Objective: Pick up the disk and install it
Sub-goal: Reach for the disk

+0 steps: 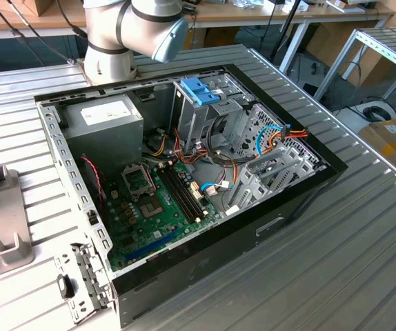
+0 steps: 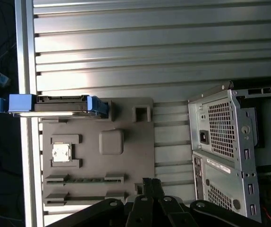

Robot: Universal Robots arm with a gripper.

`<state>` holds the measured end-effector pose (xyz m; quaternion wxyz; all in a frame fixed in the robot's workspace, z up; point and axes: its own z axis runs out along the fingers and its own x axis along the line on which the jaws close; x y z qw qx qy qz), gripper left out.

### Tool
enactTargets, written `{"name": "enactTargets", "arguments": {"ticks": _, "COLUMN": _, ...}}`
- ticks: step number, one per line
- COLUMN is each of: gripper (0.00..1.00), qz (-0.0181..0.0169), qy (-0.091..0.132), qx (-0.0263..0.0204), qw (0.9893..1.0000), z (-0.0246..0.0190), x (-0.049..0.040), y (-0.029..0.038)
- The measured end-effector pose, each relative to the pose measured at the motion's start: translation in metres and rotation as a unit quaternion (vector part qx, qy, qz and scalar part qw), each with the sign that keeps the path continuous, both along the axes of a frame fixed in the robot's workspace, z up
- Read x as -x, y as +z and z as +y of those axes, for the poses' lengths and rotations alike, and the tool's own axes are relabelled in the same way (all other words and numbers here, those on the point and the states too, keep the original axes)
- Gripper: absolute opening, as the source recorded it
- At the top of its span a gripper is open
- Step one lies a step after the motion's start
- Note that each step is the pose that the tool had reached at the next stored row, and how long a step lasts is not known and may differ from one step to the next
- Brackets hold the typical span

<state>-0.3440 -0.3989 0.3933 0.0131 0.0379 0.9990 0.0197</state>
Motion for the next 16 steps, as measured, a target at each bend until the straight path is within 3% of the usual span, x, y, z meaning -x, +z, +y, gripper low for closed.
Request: {"name": "enactTargets", "arguments": {"ticks": 16, "gripper": 0.10, "qz": 0.0000, "qy": 0.000, "qx": 0.0000, "qw": 1.0000, "z": 0.0000, "x": 0.0111, "y": 0.0000}}
